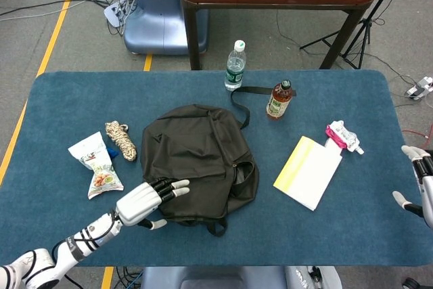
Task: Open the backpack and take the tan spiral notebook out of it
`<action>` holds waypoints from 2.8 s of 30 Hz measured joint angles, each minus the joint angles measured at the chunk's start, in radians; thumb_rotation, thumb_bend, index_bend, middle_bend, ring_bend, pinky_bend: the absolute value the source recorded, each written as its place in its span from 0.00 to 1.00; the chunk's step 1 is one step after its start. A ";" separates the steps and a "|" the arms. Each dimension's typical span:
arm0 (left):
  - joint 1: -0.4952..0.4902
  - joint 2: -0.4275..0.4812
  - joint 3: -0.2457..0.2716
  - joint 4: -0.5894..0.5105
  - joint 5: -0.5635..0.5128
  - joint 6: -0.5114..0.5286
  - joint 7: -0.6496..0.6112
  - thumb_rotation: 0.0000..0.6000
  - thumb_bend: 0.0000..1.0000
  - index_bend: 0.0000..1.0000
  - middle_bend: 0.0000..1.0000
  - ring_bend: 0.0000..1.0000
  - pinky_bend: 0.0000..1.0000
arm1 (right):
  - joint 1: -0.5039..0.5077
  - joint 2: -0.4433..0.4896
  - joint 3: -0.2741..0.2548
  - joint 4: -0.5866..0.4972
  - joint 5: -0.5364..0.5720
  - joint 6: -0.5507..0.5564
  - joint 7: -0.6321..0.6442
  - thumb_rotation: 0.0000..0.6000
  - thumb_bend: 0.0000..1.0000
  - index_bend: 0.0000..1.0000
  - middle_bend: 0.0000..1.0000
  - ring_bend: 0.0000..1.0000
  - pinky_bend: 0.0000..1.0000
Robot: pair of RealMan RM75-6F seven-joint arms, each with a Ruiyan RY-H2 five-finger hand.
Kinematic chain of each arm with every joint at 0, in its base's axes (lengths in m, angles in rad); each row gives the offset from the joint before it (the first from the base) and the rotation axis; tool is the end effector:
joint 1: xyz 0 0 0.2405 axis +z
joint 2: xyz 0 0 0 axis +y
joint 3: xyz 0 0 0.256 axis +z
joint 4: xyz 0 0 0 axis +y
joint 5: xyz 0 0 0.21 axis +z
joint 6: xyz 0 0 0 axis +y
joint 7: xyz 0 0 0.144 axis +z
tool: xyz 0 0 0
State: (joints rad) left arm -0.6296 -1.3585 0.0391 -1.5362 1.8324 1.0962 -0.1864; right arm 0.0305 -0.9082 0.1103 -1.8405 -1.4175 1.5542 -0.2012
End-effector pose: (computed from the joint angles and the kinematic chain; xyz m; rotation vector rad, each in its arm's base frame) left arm -0.1651 0.2599 0.0144 -2.2705 -0.8724 -1.2104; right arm -0.2879 -0.1735 0.2236 1.2901 -0.7401 0.7675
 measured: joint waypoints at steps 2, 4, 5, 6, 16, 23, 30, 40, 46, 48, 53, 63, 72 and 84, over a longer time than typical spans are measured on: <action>-0.012 -0.018 -0.005 0.017 -0.012 -0.011 -0.009 1.00 0.22 0.18 0.07 0.09 0.13 | -0.001 0.000 0.000 0.002 0.001 0.001 0.002 1.00 0.05 0.19 0.21 0.16 0.24; -0.023 -0.031 -0.009 0.033 -0.022 -0.021 -0.021 1.00 0.22 0.23 0.07 0.09 0.13 | -0.002 0.000 0.000 0.004 0.003 0.000 0.005 1.00 0.05 0.19 0.21 0.16 0.24; -0.030 -0.038 -0.010 0.042 -0.028 -0.027 -0.031 1.00 0.22 0.28 0.07 0.09 0.13 | -0.002 -0.001 0.000 0.006 0.004 0.000 0.006 1.00 0.05 0.19 0.21 0.16 0.24; -0.034 -0.042 -0.012 0.047 -0.032 -0.030 -0.040 1.00 0.23 0.33 0.07 0.09 0.13 | -0.003 -0.001 0.000 0.007 0.005 -0.001 0.008 1.00 0.05 0.19 0.21 0.16 0.24; -0.064 -0.072 -0.027 0.062 -0.102 -0.039 -0.176 1.00 0.55 0.72 0.21 0.17 0.13 | -0.002 -0.005 0.001 0.022 0.015 -0.009 0.019 1.00 0.05 0.19 0.20 0.16 0.24; -0.069 -0.090 -0.083 0.043 -0.213 -0.040 -0.251 1.00 0.61 0.74 0.43 0.39 0.16 | 0.006 -0.007 -0.008 0.022 -0.012 -0.025 0.019 1.00 0.05 0.22 0.20 0.16 0.24; -0.097 -0.081 -0.174 -0.003 -0.381 -0.108 -0.286 1.00 0.61 0.73 0.69 0.61 0.38 | 0.031 -0.008 -0.034 0.010 -0.076 -0.073 0.023 1.00 0.05 0.23 0.20 0.16 0.24; -0.172 -0.063 -0.318 -0.024 -0.683 -0.241 -0.230 1.00 0.61 0.73 0.74 0.66 0.45 | 0.106 -0.011 -0.076 -0.021 -0.205 -0.189 0.029 1.00 0.05 0.24 0.20 0.16 0.26; -0.216 -0.071 -0.373 0.000 -0.862 -0.278 -0.146 1.00 0.61 0.70 0.74 0.67 0.48 | 0.177 -0.018 -0.106 -0.046 -0.285 -0.305 0.030 1.00 0.05 0.24 0.21 0.16 0.26; -0.231 -0.078 -0.386 0.016 -0.923 -0.284 -0.115 1.00 0.61 0.69 0.74 0.67 0.48 | 0.209 -0.025 -0.114 -0.054 -0.309 -0.352 0.032 1.00 0.05 0.24 0.21 0.16 0.26; -0.260 -0.097 -0.419 0.052 -1.064 -0.286 -0.052 1.00 0.61 0.67 0.74 0.67 0.48 | 0.295 -0.062 -0.116 -0.065 -0.335 -0.470 0.025 1.00 0.09 0.24 0.22 0.16 0.28; -0.265 -0.087 -0.445 0.023 -1.178 -0.269 0.015 1.00 0.61 0.65 0.73 0.67 0.48 | 0.488 -0.279 -0.059 0.032 -0.345 -0.631 -0.041 1.00 0.12 0.25 0.23 0.16 0.28; -0.263 -0.066 -0.476 -0.014 -1.260 -0.276 0.018 1.00 0.61 0.63 0.73 0.67 0.48 | 0.585 -0.467 -0.025 0.223 -0.361 -0.652 -0.068 1.00 0.13 0.25 0.23 0.16 0.28; -0.264 -0.042 -0.488 -0.024 -1.339 -0.300 0.021 1.00 0.61 0.62 0.73 0.67 0.48 | 0.687 -0.649 -0.038 0.458 -0.372 -0.650 0.002 1.00 0.13 0.25 0.20 0.15 0.27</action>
State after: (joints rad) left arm -0.8939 -1.4006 -0.4494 -1.5599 0.4933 0.7966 -0.1651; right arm 0.7174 -1.5569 0.0727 -1.3825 -1.7891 0.9041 -0.1988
